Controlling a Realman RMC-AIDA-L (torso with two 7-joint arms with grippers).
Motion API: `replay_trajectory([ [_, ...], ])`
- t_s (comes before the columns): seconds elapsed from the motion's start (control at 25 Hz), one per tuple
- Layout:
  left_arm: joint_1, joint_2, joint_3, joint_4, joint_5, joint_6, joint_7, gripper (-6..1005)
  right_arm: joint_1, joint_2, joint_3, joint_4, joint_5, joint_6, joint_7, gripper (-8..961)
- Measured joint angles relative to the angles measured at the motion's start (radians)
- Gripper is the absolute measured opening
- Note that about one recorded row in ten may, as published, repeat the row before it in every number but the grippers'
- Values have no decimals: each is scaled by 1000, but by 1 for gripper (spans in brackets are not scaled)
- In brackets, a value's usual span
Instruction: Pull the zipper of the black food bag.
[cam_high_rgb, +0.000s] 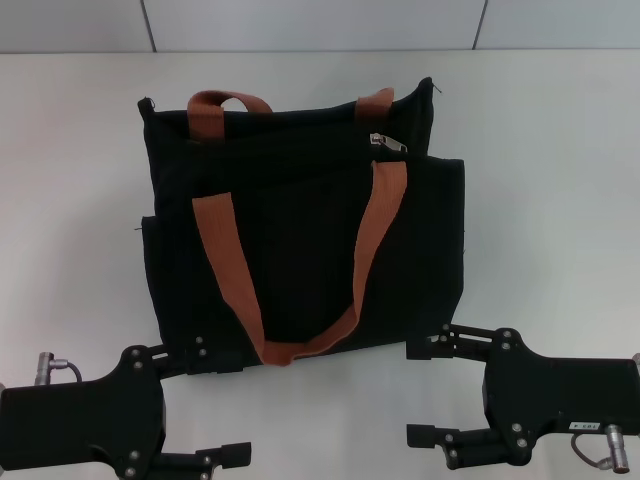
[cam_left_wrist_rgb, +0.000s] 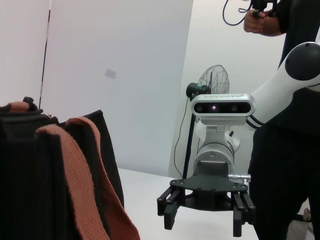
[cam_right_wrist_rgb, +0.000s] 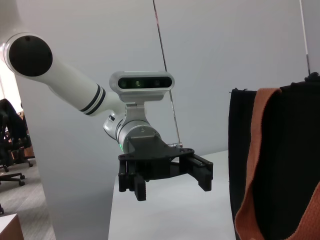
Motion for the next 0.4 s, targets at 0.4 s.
replay_trajectory([
  [0.4, -5, 0, -2, 0, 0, 1, 0, 825, 1, 0, 2, 0, 1, 8, 0, 820],
])
